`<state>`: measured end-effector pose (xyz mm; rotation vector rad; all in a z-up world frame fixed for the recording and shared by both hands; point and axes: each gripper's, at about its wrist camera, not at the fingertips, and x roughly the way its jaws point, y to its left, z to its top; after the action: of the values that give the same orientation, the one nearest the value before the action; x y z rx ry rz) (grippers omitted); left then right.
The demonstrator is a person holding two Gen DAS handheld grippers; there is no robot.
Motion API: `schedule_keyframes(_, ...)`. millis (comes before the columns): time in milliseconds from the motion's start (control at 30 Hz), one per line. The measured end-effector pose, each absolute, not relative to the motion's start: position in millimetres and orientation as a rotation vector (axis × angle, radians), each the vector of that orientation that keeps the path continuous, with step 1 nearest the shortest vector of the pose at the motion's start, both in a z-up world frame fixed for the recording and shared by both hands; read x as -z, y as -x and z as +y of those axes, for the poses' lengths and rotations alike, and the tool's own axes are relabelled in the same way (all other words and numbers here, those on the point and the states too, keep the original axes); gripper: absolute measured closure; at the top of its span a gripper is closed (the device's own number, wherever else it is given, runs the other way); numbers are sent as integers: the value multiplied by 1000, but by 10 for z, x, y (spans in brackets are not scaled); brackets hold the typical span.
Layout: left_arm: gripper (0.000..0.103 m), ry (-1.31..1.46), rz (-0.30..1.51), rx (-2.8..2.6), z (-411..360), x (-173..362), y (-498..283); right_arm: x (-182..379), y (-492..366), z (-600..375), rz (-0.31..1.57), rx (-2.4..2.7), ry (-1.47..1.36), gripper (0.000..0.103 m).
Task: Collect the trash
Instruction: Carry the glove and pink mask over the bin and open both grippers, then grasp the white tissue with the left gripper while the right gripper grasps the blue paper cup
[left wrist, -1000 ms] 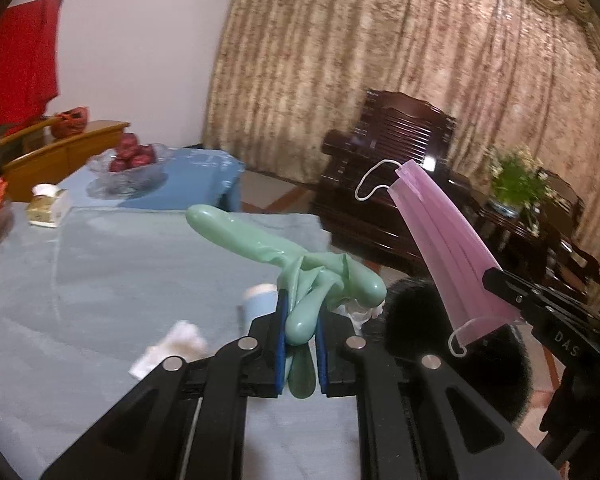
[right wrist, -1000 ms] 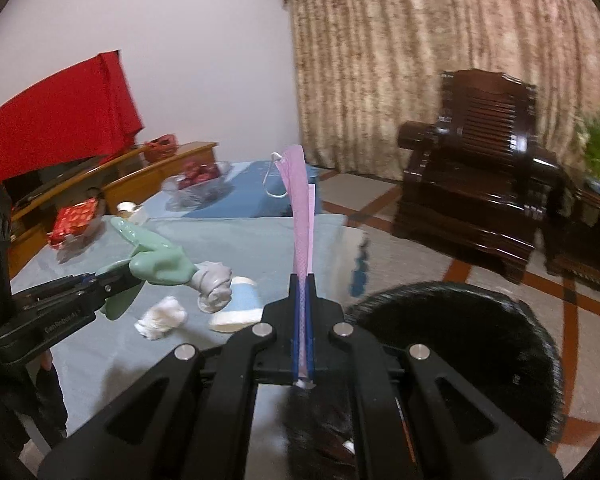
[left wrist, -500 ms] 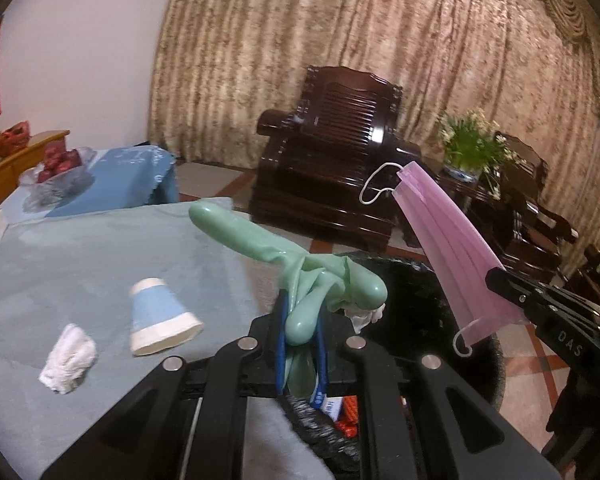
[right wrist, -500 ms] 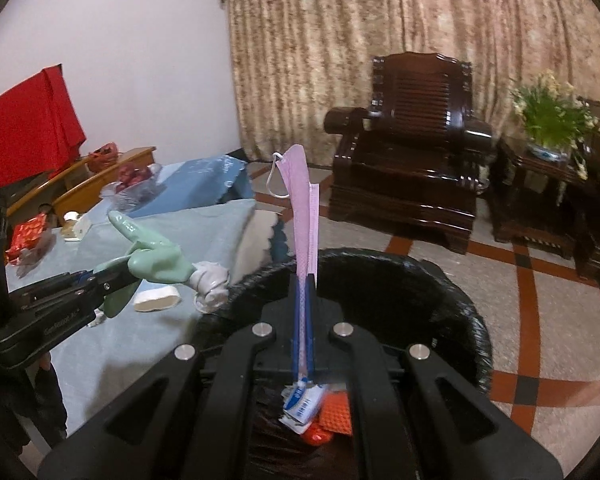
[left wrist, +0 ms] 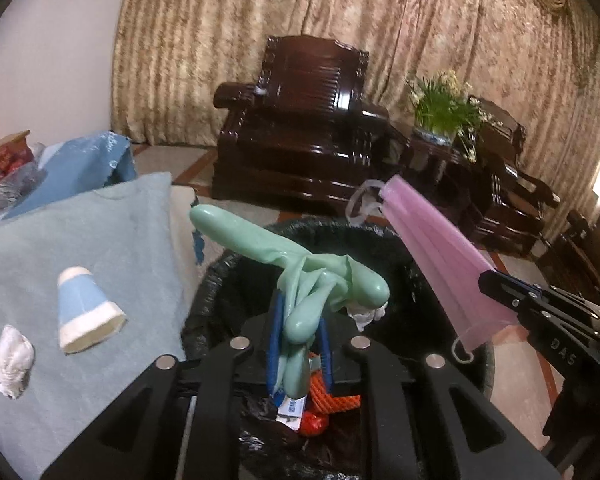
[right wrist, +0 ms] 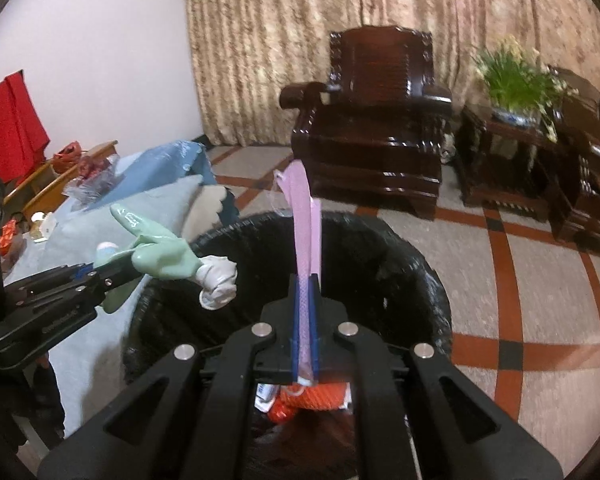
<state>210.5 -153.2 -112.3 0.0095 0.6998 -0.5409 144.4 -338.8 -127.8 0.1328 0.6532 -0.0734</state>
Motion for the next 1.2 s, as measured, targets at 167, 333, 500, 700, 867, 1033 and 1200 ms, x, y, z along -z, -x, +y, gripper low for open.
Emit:
schedule_keyframes(167,49,-10,702,546,-1515,1156,-2080,1350,-1479,-3427,697,117,-130,44)
schedule_keyframes(333,33,-5,671,519,-1412,1097,-2048,1326,-1453,-3412,677,161,-121,20)
schedule_keyframes(500,23,-2,627,455,-1119,1009,-2001,1233,-1422,-3311,628,132,-123,13)
schedule_keyframes(700,19,17,592,364,-654,926,-1941,1120,-1443,-3043,594,67,-123,8)
schedule_keyframes(867,18,28,575,283,-208,899,-1876,1040,-1551,-2723,589,6,-106,7)
schedule_keyframes(1033,17,38,571,193,228,901,-1842,977,-1678,-2339,585,-66,-83,7)
schedule_keyframes(1200,17,51,584,98,683,1001,-1805,945,-1843,-1928,574,-152,-58,7)
